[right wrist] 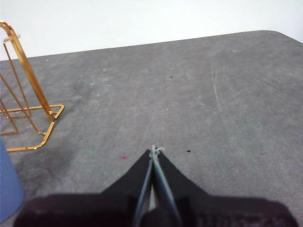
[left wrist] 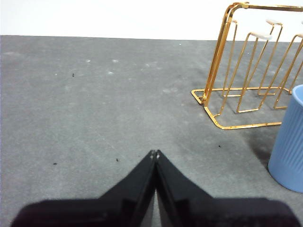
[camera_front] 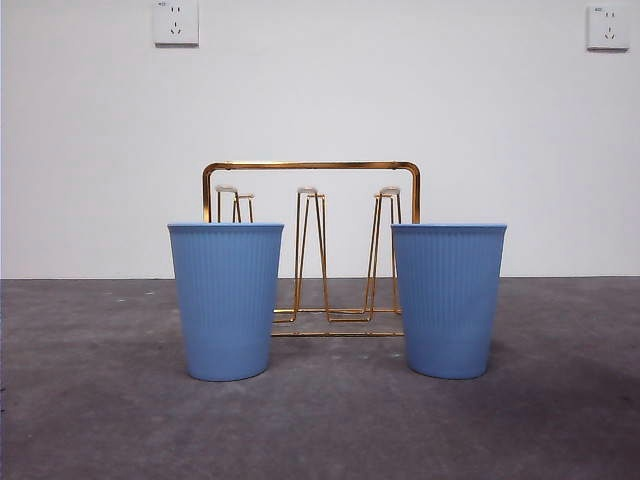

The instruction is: Pick up cup 1,put cup 1 in the cup rack,pick up cup 2,put cup 2 in the cup rack

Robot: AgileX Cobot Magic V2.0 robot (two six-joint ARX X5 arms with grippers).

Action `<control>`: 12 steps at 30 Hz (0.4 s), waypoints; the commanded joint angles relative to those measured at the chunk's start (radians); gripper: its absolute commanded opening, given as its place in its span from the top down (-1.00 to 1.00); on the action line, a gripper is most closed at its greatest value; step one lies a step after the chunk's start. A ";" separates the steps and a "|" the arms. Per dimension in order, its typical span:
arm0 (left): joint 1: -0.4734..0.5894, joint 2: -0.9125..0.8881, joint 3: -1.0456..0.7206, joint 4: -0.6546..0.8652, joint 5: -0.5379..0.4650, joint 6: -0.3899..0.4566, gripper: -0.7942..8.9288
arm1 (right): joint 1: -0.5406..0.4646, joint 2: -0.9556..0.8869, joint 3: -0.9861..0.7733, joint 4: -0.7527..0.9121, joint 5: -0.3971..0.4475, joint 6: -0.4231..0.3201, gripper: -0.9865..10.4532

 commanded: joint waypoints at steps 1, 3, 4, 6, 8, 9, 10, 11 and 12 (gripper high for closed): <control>0.002 0.001 0.001 0.010 0.001 -0.062 0.85 | 0.000 -0.002 0.010 0.007 -0.012 0.069 0.84; 0.002 0.001 0.016 0.008 0.001 -0.087 0.85 | 0.000 -0.002 0.041 0.006 -0.017 0.114 0.84; 0.002 0.002 0.028 0.004 0.001 -0.099 0.85 | 0.000 -0.001 0.063 0.006 -0.018 0.129 0.84; 0.002 0.005 0.059 -0.013 0.016 -0.137 0.85 | 0.000 0.006 0.109 0.005 -0.020 0.143 0.84; 0.002 0.016 0.097 -0.016 0.052 -0.171 0.85 | 0.000 0.029 0.170 -0.003 -0.027 0.143 0.84; 0.002 0.022 0.116 -0.017 0.072 -0.187 0.85 | 0.000 0.044 0.198 -0.007 -0.039 0.143 0.84; 0.002 0.031 0.140 -0.017 0.097 -0.206 0.85 | 0.000 0.065 0.233 -0.017 -0.060 0.141 0.84; 0.002 0.039 0.161 -0.018 0.121 -0.217 0.85 | 0.000 0.085 0.264 -0.032 -0.083 0.135 0.84; 0.002 0.051 0.187 -0.019 0.149 -0.222 0.85 | 0.000 0.111 0.303 -0.056 -0.109 0.126 0.84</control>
